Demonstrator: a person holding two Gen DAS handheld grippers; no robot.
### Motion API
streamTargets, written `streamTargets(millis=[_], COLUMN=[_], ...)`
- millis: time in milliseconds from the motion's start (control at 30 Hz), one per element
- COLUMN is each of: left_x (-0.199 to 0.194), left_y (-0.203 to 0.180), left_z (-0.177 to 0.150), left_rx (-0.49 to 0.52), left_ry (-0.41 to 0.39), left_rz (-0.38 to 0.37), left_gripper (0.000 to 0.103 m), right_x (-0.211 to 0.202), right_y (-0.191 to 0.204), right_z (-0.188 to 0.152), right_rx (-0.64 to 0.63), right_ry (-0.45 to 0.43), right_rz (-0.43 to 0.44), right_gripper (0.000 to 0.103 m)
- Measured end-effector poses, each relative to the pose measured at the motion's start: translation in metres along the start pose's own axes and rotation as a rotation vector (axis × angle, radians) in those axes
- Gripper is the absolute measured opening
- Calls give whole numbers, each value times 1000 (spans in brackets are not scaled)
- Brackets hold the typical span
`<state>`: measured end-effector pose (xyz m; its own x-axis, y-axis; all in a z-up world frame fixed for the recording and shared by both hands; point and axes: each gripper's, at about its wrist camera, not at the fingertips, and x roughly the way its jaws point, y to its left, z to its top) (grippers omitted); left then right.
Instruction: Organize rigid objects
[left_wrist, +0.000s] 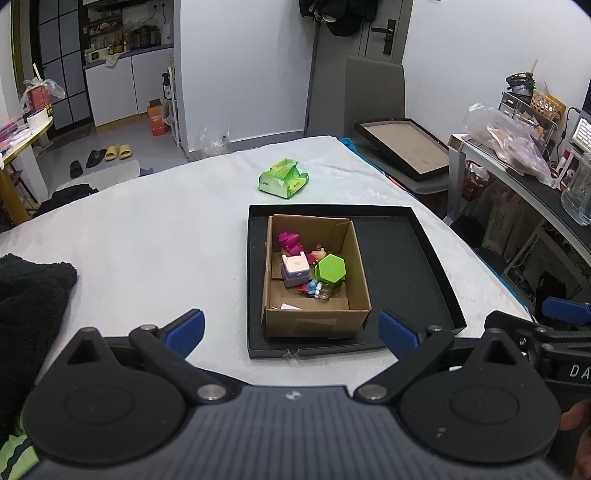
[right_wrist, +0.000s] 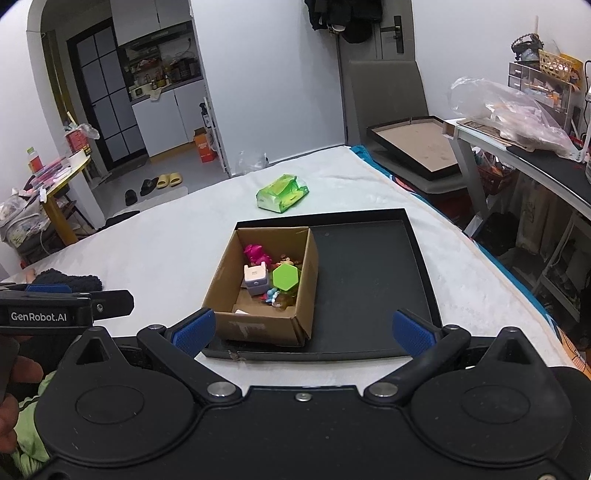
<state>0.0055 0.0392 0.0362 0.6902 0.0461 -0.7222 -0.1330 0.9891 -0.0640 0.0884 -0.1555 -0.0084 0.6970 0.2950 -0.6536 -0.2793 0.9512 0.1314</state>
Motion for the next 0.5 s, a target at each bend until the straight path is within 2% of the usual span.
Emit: streamTargets(millis=[500], left_x=[-10], left_y=[-3], left_z=[-1], left_rx=[7], left_ry=[-13], left_rz=[-25], left_gripper=[100], right_x=[-7], right_y=[3], right_z=[0], right_rx=[-1], right_ry=[-11], right_rz=[-3], right_gripper=[103])
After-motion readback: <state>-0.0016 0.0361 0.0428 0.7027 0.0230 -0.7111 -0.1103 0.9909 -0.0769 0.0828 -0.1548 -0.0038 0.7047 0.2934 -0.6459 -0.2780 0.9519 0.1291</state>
